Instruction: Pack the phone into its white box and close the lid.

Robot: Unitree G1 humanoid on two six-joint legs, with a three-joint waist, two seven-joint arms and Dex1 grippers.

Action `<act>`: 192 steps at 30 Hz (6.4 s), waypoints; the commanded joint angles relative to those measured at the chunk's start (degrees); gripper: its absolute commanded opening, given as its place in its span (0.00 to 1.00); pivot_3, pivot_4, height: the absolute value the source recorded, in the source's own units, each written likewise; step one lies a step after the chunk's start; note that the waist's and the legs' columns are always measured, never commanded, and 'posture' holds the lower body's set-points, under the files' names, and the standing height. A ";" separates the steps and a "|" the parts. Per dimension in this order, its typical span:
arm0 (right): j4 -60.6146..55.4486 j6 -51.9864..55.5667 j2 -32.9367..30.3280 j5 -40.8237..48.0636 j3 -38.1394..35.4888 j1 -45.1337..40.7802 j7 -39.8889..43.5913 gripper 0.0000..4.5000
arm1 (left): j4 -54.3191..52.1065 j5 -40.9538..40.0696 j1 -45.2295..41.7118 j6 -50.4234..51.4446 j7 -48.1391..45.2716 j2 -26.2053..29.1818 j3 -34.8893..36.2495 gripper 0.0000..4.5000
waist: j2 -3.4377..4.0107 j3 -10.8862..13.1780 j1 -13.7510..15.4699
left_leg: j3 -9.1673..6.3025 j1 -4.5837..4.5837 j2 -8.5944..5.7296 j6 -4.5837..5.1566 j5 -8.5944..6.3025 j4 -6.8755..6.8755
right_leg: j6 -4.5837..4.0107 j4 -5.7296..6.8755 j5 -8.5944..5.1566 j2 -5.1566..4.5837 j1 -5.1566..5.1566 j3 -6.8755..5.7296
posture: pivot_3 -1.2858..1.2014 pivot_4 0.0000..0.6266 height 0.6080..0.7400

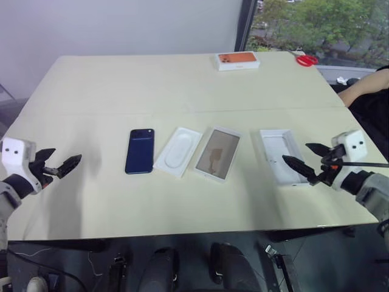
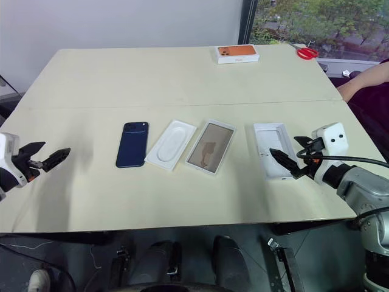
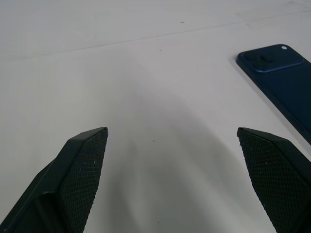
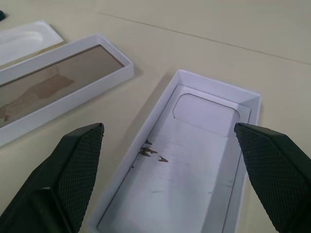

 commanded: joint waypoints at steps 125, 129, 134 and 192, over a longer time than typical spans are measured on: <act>-18.21 1.53 1.14 4.62 9.57 -1.75 -5.58 1.00 | 12.40 -0.35 -58.01 58.91 20.24 -37.42 -29.73 0.02 | -0.18 0.01 1.26 | -0.13 0.21 0.06 -0.07 0.10 0.30 | 0.43 0.70 0.17 0.79 0.12 0.03 | 0.52 0.24 1.00; -17.75 1.24 1.19 4.46 9.93 -1.97 -5.53 1.00 | 11.74 -0.22 -57.43 59.96 21.28 -38.27 -29.16 0.02 | -0.18 0.01 1.26 | -0.13 0.21 0.06 -0.07 0.10 0.30 | 0.43 0.69 0.17 0.79 0.12 0.03 | 0.52 0.24 1.00; -17.55 1.06 1.24 4.27 10.15 -2.19 -5.39 1.00 | 11.53 -0.37 -57.18 60.91 22.05 -38.90 -28.43 0.02 | -0.18 0.01 1.27 | -0.13 0.21 0.06 -0.07 0.10 0.30 | 0.43 0.70 0.17 0.79 0.12 0.03 | 0.52 0.24 1.00; 29.39 6.29 23.61 -26.37 35.60 -39.95 -21.90 0.01 | -17.14 0.66 -17.75 4.61 -18.05 -8.76 -32.85 0.78 | -0.12 -0.02 -0.14 | -0.09 0.15 0.11 -0.21 0.19 0.27 | 0.37 0.72 0.20 0.78 0.00 0.03 | 0.52 0.24 1.00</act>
